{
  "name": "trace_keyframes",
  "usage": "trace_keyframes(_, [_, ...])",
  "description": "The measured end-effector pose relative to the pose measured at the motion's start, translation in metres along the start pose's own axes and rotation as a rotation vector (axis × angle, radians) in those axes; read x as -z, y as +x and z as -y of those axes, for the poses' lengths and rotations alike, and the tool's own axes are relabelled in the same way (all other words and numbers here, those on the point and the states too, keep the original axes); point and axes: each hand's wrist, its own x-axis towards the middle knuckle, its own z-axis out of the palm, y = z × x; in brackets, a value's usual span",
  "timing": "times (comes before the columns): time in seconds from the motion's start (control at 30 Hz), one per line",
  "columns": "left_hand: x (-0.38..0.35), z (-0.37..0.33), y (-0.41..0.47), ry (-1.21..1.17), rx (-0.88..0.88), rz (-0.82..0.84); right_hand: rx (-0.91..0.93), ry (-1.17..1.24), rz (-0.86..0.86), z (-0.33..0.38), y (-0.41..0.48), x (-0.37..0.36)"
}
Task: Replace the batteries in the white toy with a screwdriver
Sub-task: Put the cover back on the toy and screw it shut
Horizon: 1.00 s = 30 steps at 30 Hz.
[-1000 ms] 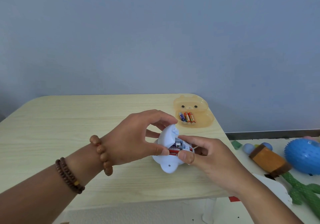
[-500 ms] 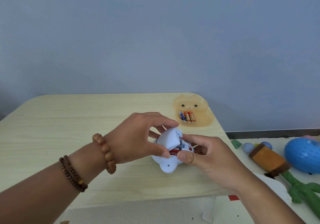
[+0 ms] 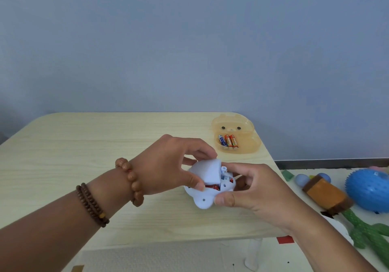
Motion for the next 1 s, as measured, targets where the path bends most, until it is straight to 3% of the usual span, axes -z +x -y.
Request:
trace_keyframes(0.27, [-0.0007, -0.001, -0.0025, -0.106, -0.008, -0.016, -0.014, 0.015, -0.014, 0.0004, -0.0018, 0.0001])
trace_keyframes(1.0, [-0.0017, 0.0028, -0.0012, 0.019, -0.07, 0.0, 0.001, 0.032, -0.016, 0.0016, -0.0023, -0.0021])
